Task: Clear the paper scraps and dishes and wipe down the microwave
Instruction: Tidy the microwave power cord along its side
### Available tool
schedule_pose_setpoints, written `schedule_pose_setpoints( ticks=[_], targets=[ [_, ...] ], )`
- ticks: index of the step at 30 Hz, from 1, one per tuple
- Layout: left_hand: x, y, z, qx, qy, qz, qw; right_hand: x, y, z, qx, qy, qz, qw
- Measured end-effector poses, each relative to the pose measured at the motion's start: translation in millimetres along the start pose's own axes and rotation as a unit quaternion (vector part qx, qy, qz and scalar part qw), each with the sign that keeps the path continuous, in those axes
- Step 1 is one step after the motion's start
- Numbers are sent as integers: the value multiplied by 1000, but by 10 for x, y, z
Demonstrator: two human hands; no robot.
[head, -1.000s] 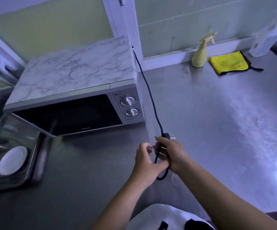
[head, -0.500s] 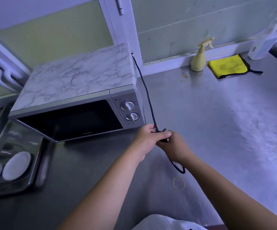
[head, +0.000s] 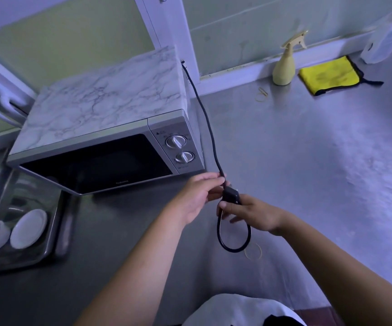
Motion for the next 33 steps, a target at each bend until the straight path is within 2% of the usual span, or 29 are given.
schedule_pose_setpoints(
  ticks=[5,9,13,16,18,22,25,27,29,31,32,33],
  targets=[
    [-23,123,41,17,-75,7,997,43,-84,16,-52,-80,21,995],
    [-50,109,28,50,-120,-5,991,74,-23,23,12,-102,61,993],
    [-49,103,-10,71,-102,6,992,55,-62,69,80,-165,55,981],
    [-47,78,-23,46,-96,2,994,57,-91,83,80,-203,56,974],
    [-38,54,-18,20,-94,-3,995,75,-108,81,64,-200,59,976],
    [6,50,-107,14,-33,11,999,200,-52,-88,113,-70,63,989],
    [29,6,-181,17,9,11,1000,196,58,-177,174,-10,53,983],
    [37,-48,-237,10,47,8,999,159,192,-212,175,76,63,980],
    [49,-92,-298,6,89,8,996,47,323,-261,140,221,70,963],
    [78,-131,-366,48,128,15,990,-169,363,-313,95,366,57,924],
    [86,-136,-388,80,145,20,986,-261,364,-318,89,399,48,912],
    [87,-139,-399,105,158,26,982,-310,394,-298,118,395,53,910]
  ],
)
Point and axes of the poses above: each hand's wrist, its own x-axis towards the middle knuckle, its own z-axis out of the palm, y = z × x, the point moved 7 cm from there along x, towards the middle knuckle, and after that the axes turned 6 degrees about z, right-handed, at the moved point
